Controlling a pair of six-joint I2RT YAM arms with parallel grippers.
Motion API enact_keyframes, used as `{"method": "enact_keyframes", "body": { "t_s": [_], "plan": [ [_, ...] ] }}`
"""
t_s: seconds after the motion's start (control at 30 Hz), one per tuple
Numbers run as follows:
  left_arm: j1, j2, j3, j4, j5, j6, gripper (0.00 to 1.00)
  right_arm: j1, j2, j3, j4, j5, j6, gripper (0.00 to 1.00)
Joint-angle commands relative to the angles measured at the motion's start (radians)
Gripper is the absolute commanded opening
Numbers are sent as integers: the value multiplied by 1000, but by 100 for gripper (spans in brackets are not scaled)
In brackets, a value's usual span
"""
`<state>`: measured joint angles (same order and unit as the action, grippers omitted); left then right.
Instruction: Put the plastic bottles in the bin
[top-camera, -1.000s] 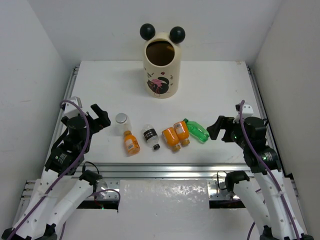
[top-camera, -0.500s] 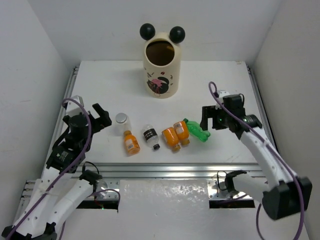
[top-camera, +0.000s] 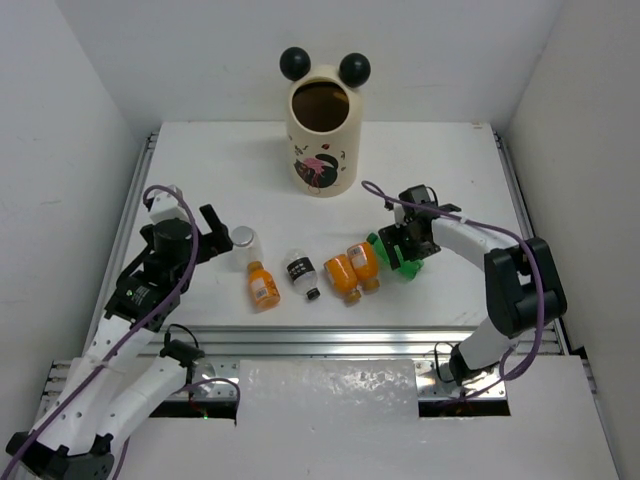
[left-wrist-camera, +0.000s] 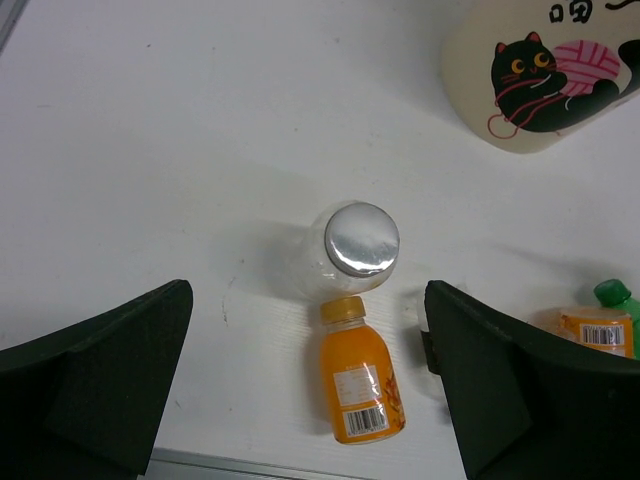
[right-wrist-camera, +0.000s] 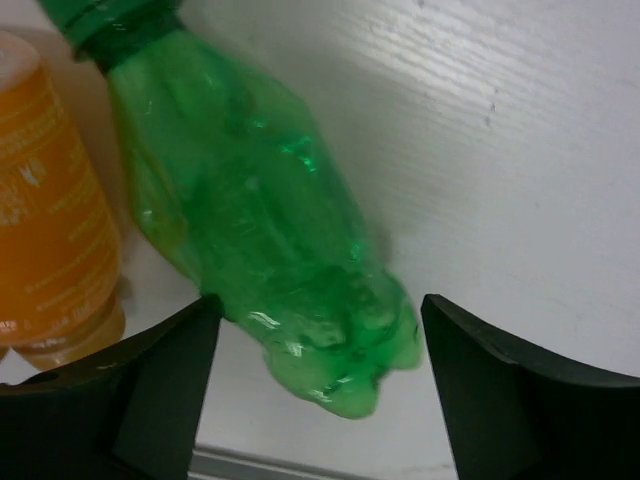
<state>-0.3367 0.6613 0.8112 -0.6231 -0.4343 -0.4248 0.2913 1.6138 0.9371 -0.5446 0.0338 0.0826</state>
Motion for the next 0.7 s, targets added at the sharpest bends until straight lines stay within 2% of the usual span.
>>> {"method": "enact_keyframes", "body": {
  "t_s": [0.0,0.07,0.1,0.13,0.2,0.27,0.33,0.37,0.4,0.47,0.5,0.53,0.57,0.6,0.67],
  "plan": [
    [13,0,5,49,17,14,100,3,6,-3,133,-15,-30,78],
    [13,1,3,49,25,15,100,3,23,-8,144,-20,-30,66],
    [11,3,5,52,28,17,100,3,29,-6,134,-21,-30,51],
    [11,4,6,54,40,20,100,3,25,-6,126,-14,-11,43],
    [11,1,19,60,55,27,100,3,-39,-14,115,43,17,35],
    [11,1,55,62,147,47,100,3,-119,-35,115,81,75,32],
    [11,9,95,94,306,47,100,6,-280,-55,138,22,117,29],
    [10,27,106,133,363,38,100,8,-389,-79,168,-74,123,29],
    [10,41,118,158,484,25,100,9,-440,-89,187,-131,146,29],
    [5,79,131,227,616,-18,100,9,-527,-115,227,-272,176,28],
    [-1,125,125,317,760,-63,100,9,-595,-121,265,-408,213,28],
    [-10,147,115,376,828,-89,100,11,-623,-126,288,-476,236,28],
    [-43,179,106,435,883,-113,100,12,-644,-139,313,-539,261,28],
    [-68,188,89,561,934,-141,100,16,-666,-149,371,-593,314,28],
    [-164,221,86,679,944,-169,100,19,-715,-170,434,-748,368,29]
  ]
}}
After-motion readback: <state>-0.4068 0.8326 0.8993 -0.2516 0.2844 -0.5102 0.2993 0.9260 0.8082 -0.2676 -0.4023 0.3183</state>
